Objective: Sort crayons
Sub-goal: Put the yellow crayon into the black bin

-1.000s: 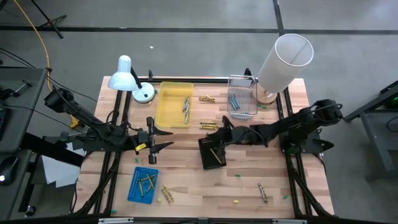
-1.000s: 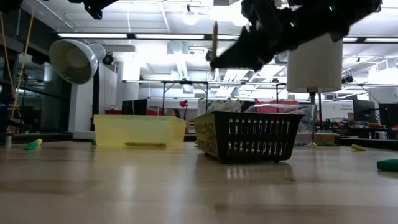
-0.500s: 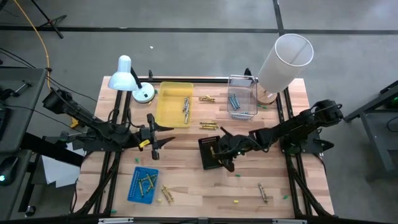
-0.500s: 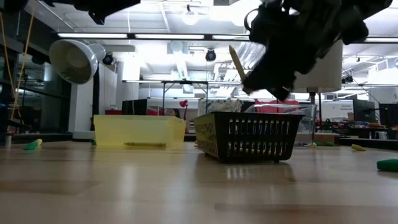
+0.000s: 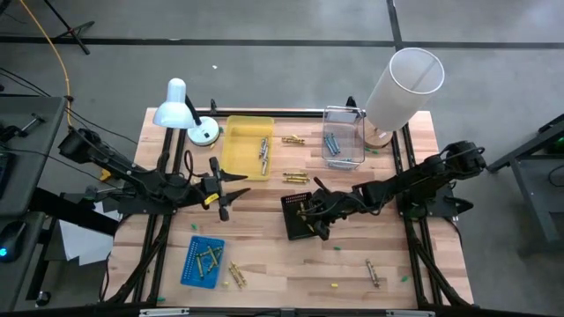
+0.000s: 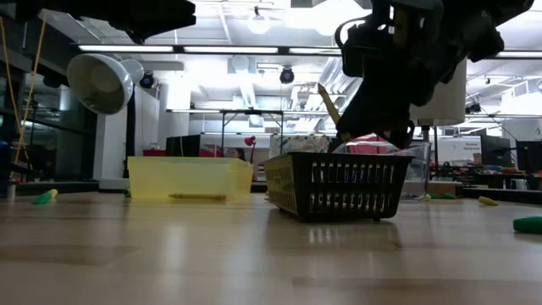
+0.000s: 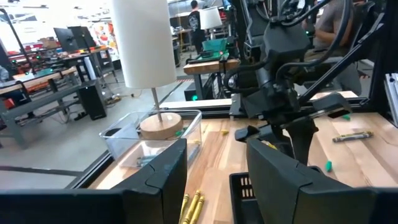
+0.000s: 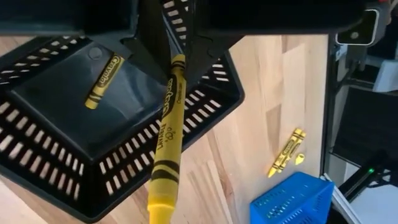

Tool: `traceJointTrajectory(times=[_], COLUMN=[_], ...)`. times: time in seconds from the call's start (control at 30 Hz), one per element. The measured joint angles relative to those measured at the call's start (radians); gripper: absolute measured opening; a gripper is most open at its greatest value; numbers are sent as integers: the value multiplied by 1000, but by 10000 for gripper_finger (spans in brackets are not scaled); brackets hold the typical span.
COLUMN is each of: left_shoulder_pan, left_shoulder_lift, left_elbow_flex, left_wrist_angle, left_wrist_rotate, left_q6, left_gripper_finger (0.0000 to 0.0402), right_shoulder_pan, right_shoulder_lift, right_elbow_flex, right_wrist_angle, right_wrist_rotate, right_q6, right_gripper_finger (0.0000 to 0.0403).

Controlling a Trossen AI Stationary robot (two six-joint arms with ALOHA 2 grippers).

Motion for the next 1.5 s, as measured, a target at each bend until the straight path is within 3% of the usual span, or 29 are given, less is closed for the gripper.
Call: traceJointTrajectory(times=[0.3,0.53,0.73,0.87,1.03,1.2,1.37,1.5], left_shoulder_pan=[0,0,6,26,46,52,52,52], left_shoulder_lift=[0,0,0,0,0,0,0,0], left_elbow_flex=[0,0,0,0,0,0,0,0], left_wrist_angle=[0,0,4,6,5,1,-4,-22], left_wrist_rotate=[0,0,0,1,1,1,1,1], left_q6=[0,0,1,1,0,0,-1,-17], left_gripper_finger=[154,154,154,154,154,154,154,154], right_shoulder_pan=[0,-9,-91,-229,-445,-624,-725,-756], right_shoulder_lift=[0,-21,-33,-24,63,271,522,666], right_elbow_flex=[0,12,87,172,372,667,970,1143], right_wrist_angle=[42,97,93,66,-165,-529,-870,-1015], right_wrist_rotate=[-29,-36,177,164,104,67,54,51], right_q6=[9,-184,-398,-493,-556,-567,-629,-694], right_gripper_finger=[107,172,187,187,187,187,187,187])
